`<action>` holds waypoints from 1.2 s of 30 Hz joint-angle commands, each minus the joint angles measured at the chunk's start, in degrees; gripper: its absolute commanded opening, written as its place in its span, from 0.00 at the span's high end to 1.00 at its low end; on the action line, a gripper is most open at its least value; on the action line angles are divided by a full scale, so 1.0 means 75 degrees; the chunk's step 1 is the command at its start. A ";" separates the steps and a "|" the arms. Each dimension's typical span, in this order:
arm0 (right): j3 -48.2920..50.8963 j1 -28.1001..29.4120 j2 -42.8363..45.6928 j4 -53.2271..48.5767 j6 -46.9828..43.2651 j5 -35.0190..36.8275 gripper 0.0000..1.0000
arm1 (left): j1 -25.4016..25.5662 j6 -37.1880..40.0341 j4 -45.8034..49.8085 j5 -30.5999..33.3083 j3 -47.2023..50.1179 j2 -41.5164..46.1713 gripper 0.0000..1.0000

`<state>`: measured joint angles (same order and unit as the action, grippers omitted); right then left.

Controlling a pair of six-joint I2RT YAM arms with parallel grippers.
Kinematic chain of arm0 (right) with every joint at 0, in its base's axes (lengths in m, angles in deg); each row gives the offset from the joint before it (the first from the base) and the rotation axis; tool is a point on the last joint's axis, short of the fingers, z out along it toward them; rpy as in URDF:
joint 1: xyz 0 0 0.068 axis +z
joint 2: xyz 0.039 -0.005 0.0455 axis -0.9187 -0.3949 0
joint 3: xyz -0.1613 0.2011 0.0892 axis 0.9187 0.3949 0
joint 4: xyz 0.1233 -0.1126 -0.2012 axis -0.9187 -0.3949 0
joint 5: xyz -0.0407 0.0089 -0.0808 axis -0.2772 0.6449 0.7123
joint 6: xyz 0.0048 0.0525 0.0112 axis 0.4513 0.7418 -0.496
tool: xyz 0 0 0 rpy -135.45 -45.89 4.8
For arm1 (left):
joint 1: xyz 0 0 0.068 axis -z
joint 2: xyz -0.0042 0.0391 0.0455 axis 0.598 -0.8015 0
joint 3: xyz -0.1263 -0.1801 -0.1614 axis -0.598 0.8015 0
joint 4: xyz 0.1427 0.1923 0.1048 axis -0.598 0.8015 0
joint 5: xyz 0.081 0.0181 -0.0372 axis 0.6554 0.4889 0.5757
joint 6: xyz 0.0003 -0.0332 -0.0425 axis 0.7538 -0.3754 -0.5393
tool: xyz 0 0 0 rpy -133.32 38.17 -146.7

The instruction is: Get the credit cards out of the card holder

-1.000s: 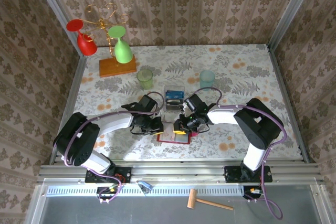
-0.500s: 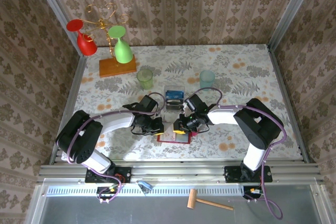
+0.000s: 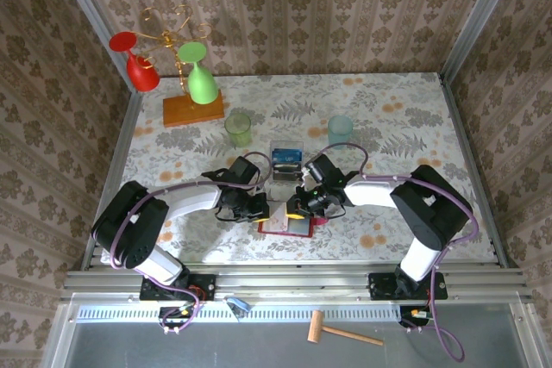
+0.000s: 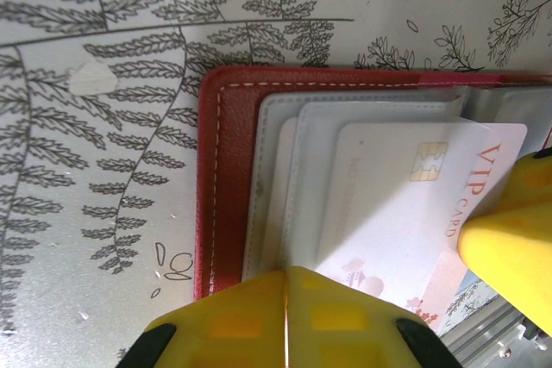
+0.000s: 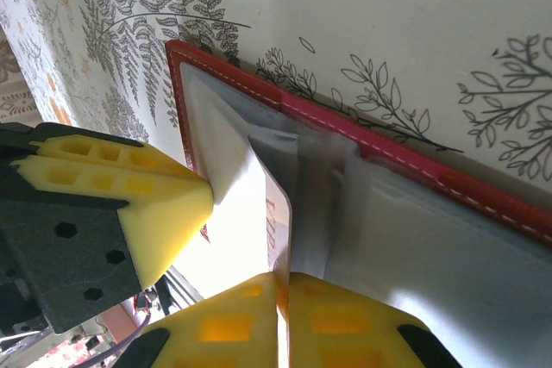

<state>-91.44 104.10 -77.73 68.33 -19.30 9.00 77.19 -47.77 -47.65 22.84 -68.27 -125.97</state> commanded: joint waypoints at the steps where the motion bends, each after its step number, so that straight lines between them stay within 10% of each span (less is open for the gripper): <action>1: 0.0177 -0.0089 0.0248 -0.0358 -0.0118 0.0151 0.92 | 0.0022 0.0119 0.0389 0.0102 0.0053 -0.0097 0.91; 36: -0.1064 -0.0623 0.1417 -0.3940 -0.2487 0.1144 1.00 | 0.0019 -0.0195 0.0402 0.0392 0.0327 0.0626 0.87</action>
<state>-96.33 99.71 -67.81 45.60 -33.38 14.38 77.52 -48.90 -46.29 24.68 -66.26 -122.67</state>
